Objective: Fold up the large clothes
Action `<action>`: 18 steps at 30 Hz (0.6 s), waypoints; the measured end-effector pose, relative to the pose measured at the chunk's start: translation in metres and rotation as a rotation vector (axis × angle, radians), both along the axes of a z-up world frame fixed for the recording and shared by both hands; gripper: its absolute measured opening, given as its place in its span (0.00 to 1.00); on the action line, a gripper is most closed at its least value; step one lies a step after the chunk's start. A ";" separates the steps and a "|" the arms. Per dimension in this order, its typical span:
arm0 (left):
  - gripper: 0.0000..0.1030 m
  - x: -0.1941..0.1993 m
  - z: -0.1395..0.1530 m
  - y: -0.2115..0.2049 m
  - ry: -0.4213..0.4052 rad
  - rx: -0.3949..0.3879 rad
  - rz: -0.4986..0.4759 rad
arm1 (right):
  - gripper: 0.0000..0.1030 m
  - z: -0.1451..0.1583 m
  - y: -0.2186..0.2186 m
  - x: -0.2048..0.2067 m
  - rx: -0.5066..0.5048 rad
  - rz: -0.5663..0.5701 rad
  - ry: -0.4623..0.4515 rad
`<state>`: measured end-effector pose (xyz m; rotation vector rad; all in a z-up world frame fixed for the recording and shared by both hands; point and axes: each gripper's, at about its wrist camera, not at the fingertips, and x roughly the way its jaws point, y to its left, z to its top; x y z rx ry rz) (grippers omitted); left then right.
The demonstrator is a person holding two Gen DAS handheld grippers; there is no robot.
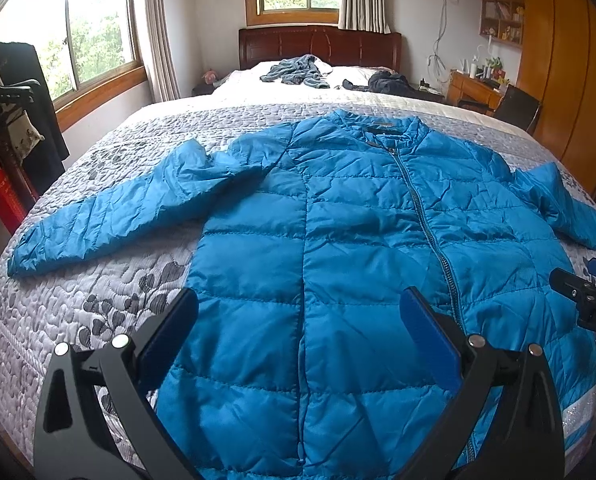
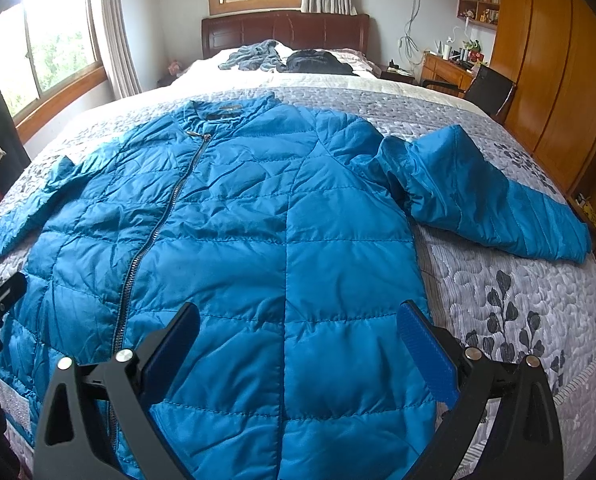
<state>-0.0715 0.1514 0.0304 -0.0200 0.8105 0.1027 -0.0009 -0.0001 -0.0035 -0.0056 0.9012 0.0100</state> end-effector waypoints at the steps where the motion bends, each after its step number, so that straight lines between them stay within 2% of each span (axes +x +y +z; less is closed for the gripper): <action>1: 0.97 0.000 0.000 0.000 0.000 0.000 0.000 | 0.96 0.001 0.000 0.000 0.000 0.001 -0.001; 14: 0.97 0.001 0.002 -0.001 -0.005 0.002 -0.002 | 0.96 0.001 -0.003 0.001 0.001 0.005 -0.011; 18: 0.97 0.019 0.007 -0.011 0.009 -0.002 -0.023 | 0.96 0.001 -0.023 0.006 0.059 -0.004 -0.026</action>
